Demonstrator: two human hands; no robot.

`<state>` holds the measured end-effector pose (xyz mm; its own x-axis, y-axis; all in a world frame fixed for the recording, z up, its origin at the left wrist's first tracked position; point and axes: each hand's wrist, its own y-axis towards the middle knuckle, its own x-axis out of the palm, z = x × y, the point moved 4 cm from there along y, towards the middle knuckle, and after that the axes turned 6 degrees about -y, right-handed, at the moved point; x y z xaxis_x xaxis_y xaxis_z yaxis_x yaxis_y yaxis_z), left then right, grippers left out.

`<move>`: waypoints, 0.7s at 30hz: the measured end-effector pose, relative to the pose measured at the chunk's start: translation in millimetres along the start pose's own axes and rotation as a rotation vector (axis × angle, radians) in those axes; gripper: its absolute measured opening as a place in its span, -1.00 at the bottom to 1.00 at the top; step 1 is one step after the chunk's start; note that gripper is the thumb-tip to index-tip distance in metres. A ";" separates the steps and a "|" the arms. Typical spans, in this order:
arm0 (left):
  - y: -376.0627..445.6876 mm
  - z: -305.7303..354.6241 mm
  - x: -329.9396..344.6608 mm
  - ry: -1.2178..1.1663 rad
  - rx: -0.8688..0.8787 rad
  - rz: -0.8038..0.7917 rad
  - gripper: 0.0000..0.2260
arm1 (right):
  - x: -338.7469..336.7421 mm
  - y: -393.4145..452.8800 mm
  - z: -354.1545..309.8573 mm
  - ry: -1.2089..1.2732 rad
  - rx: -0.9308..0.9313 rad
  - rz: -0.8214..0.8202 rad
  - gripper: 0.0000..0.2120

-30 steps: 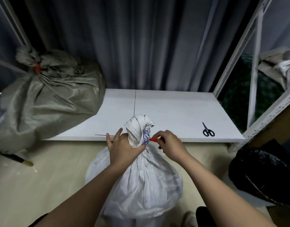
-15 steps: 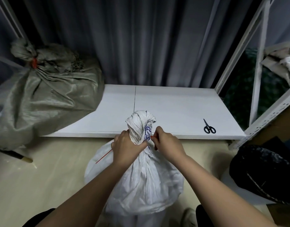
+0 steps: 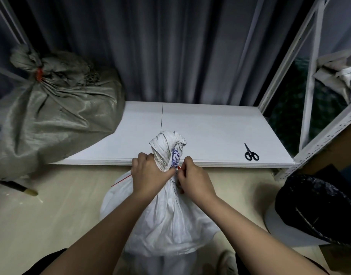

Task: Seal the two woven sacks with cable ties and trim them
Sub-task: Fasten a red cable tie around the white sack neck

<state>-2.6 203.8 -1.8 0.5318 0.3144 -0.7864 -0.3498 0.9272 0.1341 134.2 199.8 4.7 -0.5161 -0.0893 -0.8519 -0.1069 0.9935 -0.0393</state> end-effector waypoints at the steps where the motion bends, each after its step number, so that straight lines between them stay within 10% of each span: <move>1: -0.5 1.4 -2.6 0.044 0.007 0.000 -0.42 | 3.4 -0.9 1.0 0.046 0.029 -0.004 -0.88; 11: 11.5 -0.1 -19.3 0.027 -0.152 -0.379 -0.20 | 30.4 -17.1 -7.6 0.491 0.213 0.040 -0.79; 21: 0.5 -0.9 -32.0 -0.713 -0.492 -0.463 -0.88 | 22.2 -16.5 -18.1 0.266 0.141 0.065 -0.54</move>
<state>-20.4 194.0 22.9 0.9818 0.1403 -0.1281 -0.1856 0.8523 -0.4890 109.1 180.1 -4.1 -0.7243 -0.0226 -0.6891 0.0424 0.9961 -0.0772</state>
